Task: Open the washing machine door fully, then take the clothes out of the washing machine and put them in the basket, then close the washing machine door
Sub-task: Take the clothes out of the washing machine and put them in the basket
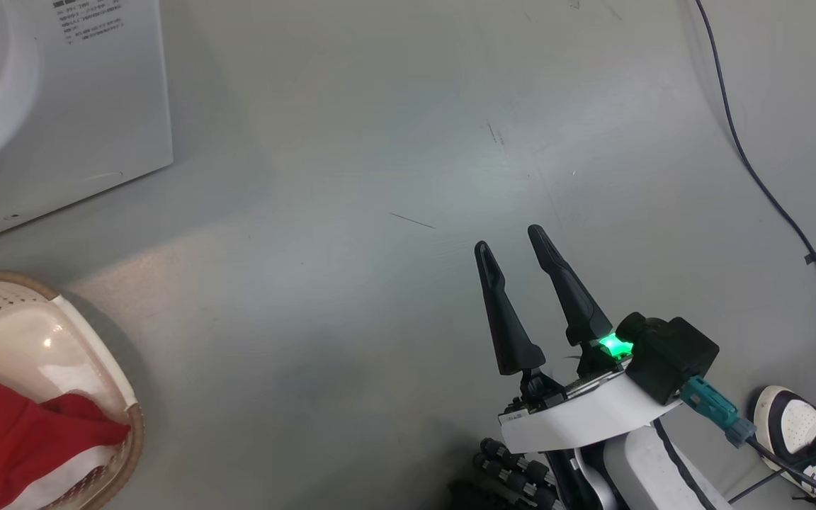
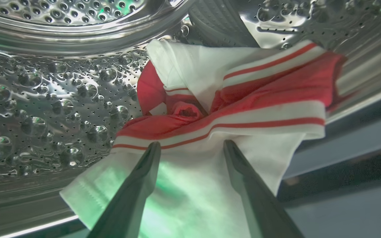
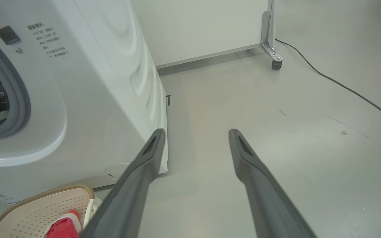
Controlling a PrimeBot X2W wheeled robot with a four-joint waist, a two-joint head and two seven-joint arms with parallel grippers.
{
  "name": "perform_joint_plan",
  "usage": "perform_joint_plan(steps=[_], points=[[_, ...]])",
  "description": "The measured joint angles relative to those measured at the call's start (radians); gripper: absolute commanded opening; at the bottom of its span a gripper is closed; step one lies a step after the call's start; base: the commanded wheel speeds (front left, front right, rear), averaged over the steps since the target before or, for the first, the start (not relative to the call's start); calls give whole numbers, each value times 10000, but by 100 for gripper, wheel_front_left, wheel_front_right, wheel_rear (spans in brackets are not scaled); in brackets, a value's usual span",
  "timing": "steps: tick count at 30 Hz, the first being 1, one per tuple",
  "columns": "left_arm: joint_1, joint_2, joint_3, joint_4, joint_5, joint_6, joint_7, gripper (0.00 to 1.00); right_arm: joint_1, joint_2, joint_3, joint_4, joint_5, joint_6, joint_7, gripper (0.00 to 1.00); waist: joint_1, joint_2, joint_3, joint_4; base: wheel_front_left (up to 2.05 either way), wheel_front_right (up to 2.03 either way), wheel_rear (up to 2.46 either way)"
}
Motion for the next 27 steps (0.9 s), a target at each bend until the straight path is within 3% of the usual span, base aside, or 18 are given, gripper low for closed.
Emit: perform_joint_plan(steps=[5, 7, 8, 27], points=[[-144, -23, -125, 213, -6, 0, 127, 100, -112, 0, 10, 2, -12, -77, -2, 100, 0, 0, 7, 23, 0, 0, 0], [-221, -44, -198, 270, -13, 0, 150, 12, -177, 0, 8, 0, -12, -84, -2, 100, 0, 0, 3, 39, 0, 0, 0], [-242, -81, -242, 288, -17, -2, 171, 0, -185, 2, 10, 0, -13, -84, -2, 100, 0, 0, 0, 49, 0, 0, 0], [-325, -1120, -681, 963, -203, -86, -1074, 0, -364, -2, -119, 265, -257, -171, -2, 100, 0, 0, -568, 390, 0, 0, 0]])
